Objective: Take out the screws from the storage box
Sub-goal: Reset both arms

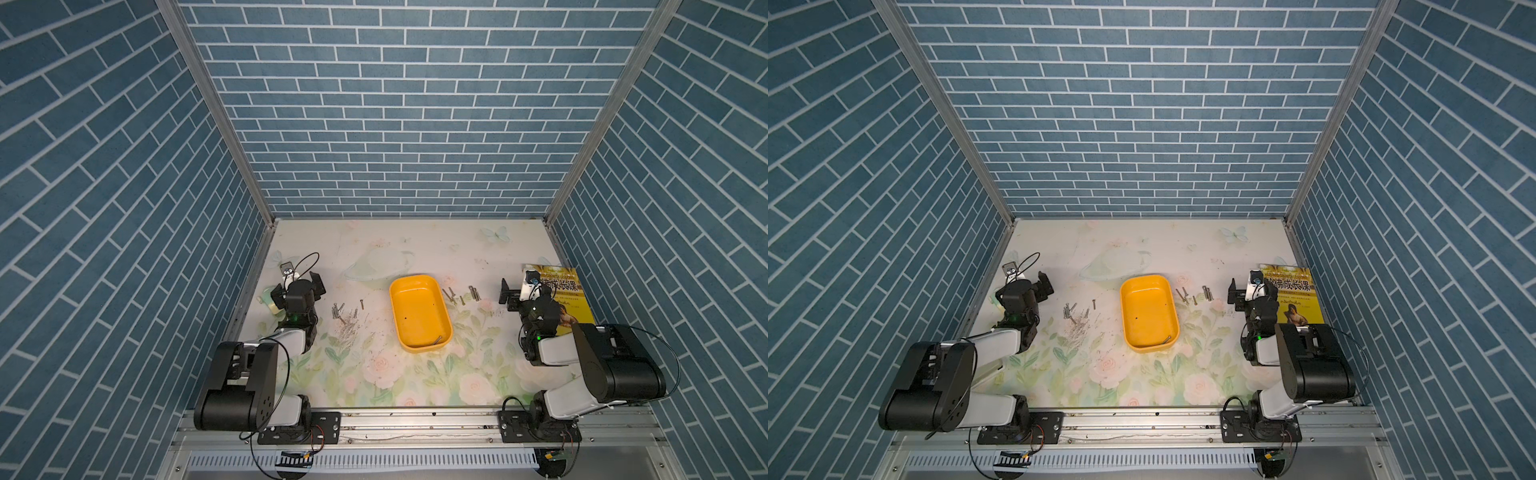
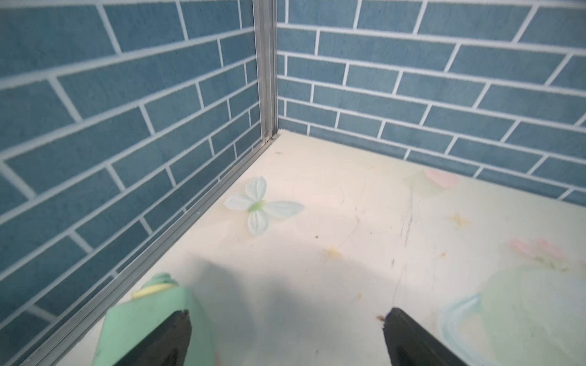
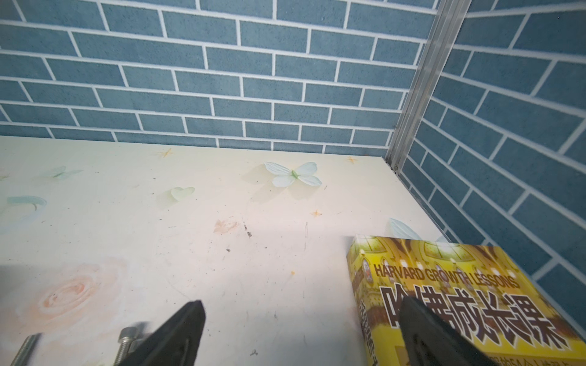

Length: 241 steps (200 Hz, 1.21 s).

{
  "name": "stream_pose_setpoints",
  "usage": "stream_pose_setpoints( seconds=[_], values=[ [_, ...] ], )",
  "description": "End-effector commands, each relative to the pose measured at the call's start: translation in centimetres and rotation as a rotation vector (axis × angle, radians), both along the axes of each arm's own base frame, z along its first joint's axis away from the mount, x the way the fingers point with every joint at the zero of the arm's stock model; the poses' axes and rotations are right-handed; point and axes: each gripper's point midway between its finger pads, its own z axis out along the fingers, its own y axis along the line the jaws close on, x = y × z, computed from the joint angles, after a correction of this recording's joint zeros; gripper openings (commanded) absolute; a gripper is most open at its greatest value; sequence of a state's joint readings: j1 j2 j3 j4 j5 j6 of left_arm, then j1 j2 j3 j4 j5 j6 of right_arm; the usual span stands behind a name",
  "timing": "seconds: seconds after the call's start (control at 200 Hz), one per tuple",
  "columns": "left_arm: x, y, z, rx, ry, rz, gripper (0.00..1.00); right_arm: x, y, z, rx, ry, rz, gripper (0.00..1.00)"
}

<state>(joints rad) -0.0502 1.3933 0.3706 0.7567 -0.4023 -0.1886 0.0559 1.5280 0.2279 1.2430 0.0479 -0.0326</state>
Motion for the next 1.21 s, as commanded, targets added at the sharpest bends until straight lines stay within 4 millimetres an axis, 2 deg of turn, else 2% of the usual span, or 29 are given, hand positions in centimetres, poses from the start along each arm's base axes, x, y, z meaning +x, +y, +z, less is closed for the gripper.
stream_pose_setpoints(
  seconds=[0.0,0.03,0.115,0.195,0.28,0.365,0.535,0.63,0.67,0.715,0.85,1.2],
  values=[
    [1.2,0.2,1.5,0.045,-0.075,0.004,1.0,-0.1,0.1,0.5,-0.01,-0.023,0.01,1.0],
    [1.7,0.0,1.6,0.052,-0.086,-0.008,1.0,-0.1,0.0,0.5,-0.011,-0.024,0.008,1.0],
    [3.4,-1.7,0.2,0.081,-0.009,-0.107,0.99,-0.1,0.0,0.4,-0.011,-0.021,0.008,1.0],
    [3.0,-2.3,0.6,0.106,-0.033,-0.123,1.0,-0.1,0.1,0.4,-0.01,-0.023,0.01,1.0],
    [3.0,-2.0,0.5,0.141,-0.009,-0.05,1.0,-0.1,0.0,0.4,-0.011,-0.022,0.009,1.0],
    [1.2,-1.7,1.2,0.132,-0.08,-0.031,1.0,-0.1,0.1,0.4,-0.011,-0.022,0.01,1.0],
    [0.8,-2.8,1.7,0.126,-0.125,-0.127,1.0,-0.1,0.1,0.5,-0.01,-0.023,0.01,1.0],
    [-0.9,-2.9,1.6,0.105,-0.19,-0.166,1.0,-0.1,0.1,0.4,-0.01,-0.021,0.009,1.0],
    [-1.1,-3.8,2.1,0.144,-0.234,-0.203,1.0,-0.1,0.1,0.4,-0.01,-0.022,0.009,1.0],
    [-1.2,-4.0,1.5,0.129,-0.198,-0.214,1.0,-0.1,0.0,0.5,-0.01,-0.023,0.009,1.0],
    [-1.3,-3.8,2.1,0.134,-0.235,-0.2,1.0,-0.1,0.1,0.5,-0.01,-0.024,0.01,1.0],
    [-0.4,-3.5,1.4,0.102,-0.189,-0.221,1.0,0.1,0.1,0.3,-0.011,-0.015,0.01,1.0]
  ],
)
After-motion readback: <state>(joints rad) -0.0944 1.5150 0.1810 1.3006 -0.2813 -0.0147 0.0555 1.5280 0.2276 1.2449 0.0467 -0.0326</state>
